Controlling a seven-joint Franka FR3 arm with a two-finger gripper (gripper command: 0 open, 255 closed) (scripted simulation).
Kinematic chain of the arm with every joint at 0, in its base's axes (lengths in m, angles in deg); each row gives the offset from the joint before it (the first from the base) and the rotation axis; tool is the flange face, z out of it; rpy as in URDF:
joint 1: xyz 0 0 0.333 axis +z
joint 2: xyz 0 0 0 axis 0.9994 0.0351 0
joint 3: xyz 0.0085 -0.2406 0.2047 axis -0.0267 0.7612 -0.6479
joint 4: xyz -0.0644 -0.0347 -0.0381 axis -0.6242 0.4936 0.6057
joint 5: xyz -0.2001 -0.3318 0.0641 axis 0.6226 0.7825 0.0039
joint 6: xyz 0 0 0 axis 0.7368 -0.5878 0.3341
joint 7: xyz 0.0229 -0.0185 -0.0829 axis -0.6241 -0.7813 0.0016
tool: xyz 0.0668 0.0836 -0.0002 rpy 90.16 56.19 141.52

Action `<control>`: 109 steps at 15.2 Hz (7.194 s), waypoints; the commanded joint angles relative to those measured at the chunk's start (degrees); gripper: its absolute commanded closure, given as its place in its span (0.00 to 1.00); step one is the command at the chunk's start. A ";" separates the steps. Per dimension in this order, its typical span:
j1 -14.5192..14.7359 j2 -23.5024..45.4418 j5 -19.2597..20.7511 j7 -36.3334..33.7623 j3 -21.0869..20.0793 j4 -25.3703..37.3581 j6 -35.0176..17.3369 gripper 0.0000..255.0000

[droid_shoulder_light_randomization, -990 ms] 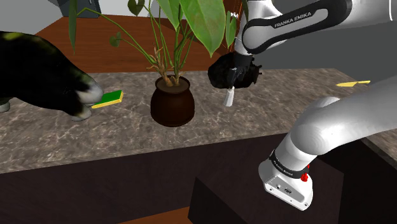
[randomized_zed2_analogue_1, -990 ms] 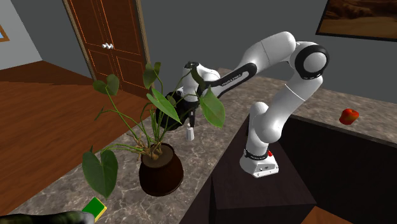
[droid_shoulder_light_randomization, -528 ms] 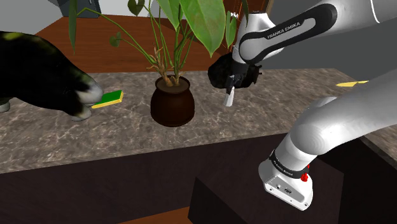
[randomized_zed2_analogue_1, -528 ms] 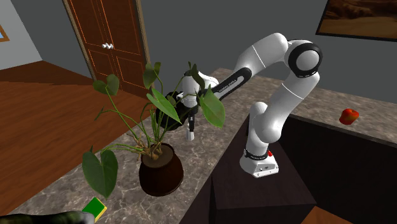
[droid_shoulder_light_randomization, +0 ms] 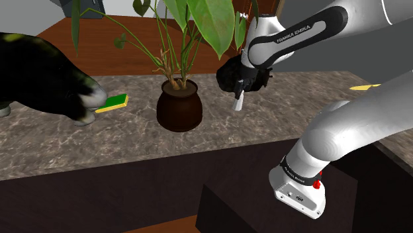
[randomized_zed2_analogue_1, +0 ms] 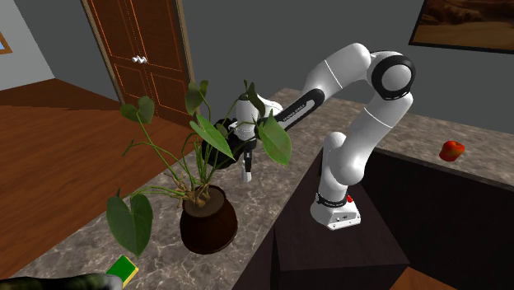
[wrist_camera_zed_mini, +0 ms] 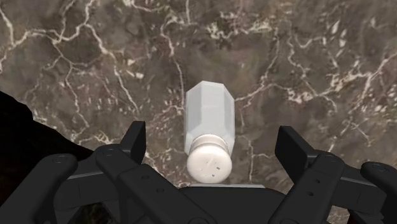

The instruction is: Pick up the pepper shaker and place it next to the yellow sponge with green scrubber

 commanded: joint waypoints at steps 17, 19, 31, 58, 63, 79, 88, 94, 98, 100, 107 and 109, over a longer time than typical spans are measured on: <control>0.16 -3.53 -0.60 0.42 -0.60 3.16 6.67 1.00; 0.20 -4.36 -0.77 0.54 -0.78 4.17 8.51 1.00; 0.52 -7.71 -1.76 1.22 -1.76 11.23 18.90 1.00; 7.06 9.79 -7.91 -12.01 -12.97 36.10 27.50 1.00; 8.93 18.30 -8.12 -16.98 -16.16 45.05 28.29 1.00; 18.44 54.52 -2.92 -30.09 -21.70 93.68 42.10 1.00; 20.73 62.49 -1.85 -31.64 -21.55 101.08 41.70 1.00; 20.10 61.02 -1.95 -32.18 -21.63 93.97 36.11 1.00; 19.82 60.63 -1.92 -32.51 -21.63 90.25 32.80 1.00; 19.70 60.58 -1.89 -32.67 -21.62 88.61 31.23 1.00; 19.42 60.94 -1.67 -33.21 -21.52 83.80 26.10 1.00; 19.37 61.18 -1.58 -33.37 -21.48 82.65 24.72 1.00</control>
